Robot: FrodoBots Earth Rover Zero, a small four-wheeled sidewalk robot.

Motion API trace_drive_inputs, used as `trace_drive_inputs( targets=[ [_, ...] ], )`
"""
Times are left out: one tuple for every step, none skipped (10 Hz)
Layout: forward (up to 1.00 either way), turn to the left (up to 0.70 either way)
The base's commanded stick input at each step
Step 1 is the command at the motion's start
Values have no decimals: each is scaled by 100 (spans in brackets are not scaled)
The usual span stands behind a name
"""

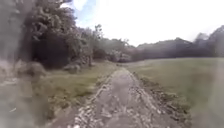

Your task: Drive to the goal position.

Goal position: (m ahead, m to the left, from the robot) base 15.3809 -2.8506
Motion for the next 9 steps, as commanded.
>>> trace_drive_inputs(
  targets=[
    [100, -11],
    [100, 0],
    [100, 0],
    [100, 0],
    [100, 0],
    [100, 0],
    [100, 0],
    [100, 0],
    [100, -13]
  ],
)
